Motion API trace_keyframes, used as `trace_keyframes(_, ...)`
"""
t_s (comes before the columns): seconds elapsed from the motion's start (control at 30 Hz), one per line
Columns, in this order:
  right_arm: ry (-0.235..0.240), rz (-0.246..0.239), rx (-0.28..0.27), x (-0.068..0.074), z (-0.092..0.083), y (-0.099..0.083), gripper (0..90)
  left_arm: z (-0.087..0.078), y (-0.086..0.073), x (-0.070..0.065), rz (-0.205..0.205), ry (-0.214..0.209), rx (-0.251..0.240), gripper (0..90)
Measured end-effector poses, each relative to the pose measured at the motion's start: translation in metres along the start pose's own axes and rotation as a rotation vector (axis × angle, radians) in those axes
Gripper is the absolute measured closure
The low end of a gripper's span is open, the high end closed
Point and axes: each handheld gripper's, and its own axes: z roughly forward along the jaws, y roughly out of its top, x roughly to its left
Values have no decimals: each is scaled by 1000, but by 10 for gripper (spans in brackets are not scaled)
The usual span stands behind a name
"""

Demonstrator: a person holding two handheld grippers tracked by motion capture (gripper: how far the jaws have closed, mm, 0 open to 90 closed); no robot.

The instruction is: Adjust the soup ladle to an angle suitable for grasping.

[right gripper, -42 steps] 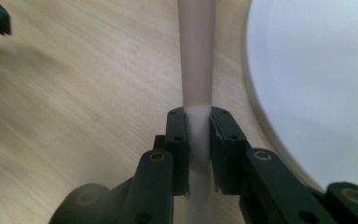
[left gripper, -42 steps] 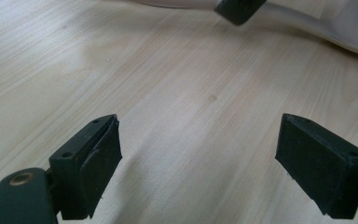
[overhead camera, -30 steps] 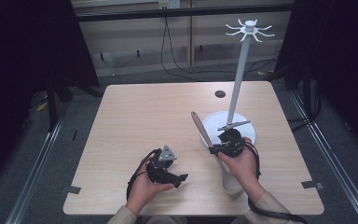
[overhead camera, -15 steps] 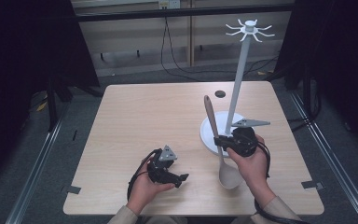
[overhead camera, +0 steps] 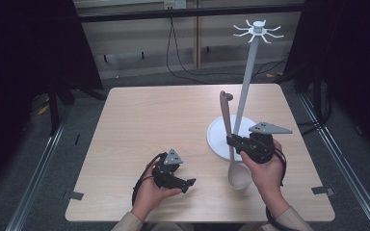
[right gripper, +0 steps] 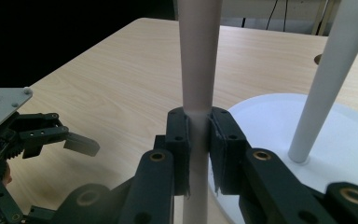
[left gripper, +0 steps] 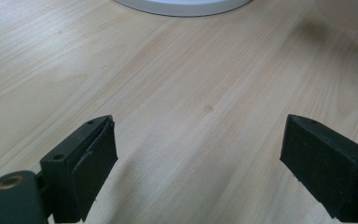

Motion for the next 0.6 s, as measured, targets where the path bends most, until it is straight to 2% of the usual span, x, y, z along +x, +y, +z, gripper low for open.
trace_keyframes(0.33,-39,-10,-92,-2,-24,5,792,-1,0,2,-26,-6,-16,75)
trace_keyframes(0.37,-45,-10,-94,-2,-25,5,792,0,0,2,-36,-11,-24,71)
trace_keyframes(0.6,-72,-16,-133,-3,-38,10,792,-1,0,2,-44,-7,-26,53)
